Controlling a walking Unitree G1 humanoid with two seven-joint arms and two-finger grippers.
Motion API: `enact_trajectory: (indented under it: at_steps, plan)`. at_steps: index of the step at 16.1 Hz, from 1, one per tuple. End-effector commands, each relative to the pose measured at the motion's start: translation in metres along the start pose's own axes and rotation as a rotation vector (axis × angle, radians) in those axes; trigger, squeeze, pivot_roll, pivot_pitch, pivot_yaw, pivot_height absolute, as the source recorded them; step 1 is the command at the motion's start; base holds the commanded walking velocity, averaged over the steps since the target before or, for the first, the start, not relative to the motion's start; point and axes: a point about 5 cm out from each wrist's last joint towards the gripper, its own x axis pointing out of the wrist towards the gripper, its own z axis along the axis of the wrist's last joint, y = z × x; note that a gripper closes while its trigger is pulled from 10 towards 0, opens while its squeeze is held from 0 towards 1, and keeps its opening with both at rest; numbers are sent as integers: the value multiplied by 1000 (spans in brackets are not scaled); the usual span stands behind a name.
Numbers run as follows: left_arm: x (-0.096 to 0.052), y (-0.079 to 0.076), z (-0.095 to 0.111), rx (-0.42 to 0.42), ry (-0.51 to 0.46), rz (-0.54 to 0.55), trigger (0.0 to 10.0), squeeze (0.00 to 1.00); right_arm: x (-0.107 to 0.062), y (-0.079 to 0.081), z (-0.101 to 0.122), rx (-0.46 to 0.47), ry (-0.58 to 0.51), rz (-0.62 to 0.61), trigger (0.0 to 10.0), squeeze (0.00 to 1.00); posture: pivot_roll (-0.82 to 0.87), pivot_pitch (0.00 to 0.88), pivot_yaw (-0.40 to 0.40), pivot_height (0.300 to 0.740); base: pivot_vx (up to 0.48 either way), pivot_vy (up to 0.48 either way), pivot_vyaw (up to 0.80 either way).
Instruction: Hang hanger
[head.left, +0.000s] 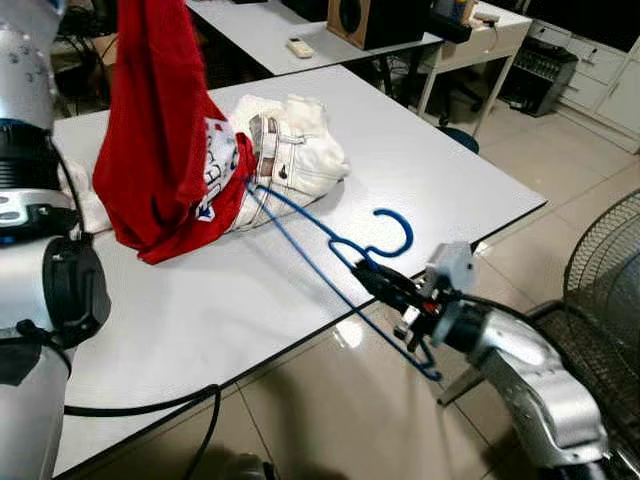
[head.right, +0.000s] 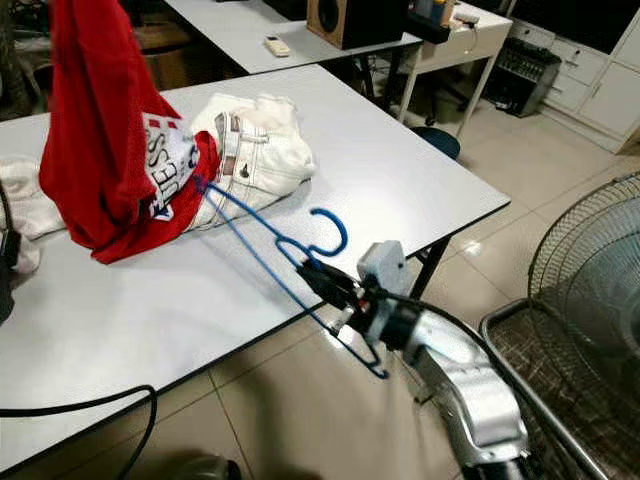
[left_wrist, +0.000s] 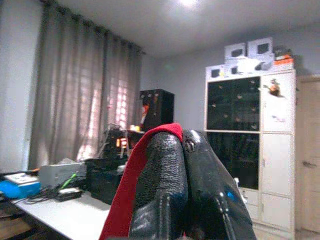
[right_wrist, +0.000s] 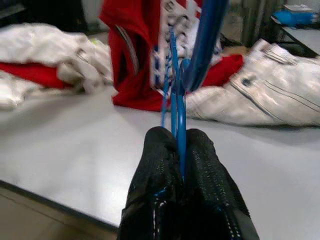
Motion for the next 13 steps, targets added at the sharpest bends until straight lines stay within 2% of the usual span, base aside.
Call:
enact_trajectory:
  at_steps: [1,4,9,13]
  plan:
    - [5,-6,9,21,-13,-30,0,0,5,2,3,16,-20,44,10000,0,23,0,15,740,0,0,0]
    - [7,-14,3,23,-1,-64,0,0,15,2,-3,22,20,126,10000,0,28,0,7,740,0,0,0]
    - [6,-20,2,19,-5,-83,0,0,41,-12,-5,28,18,110,10000,0,36,0,-9,740,0,0,0]
    - [3,-14,2,30,-5,-43,0,0,39,-7,-15,36,70,195,10000,0,41,0,-20,740,0,0,0]
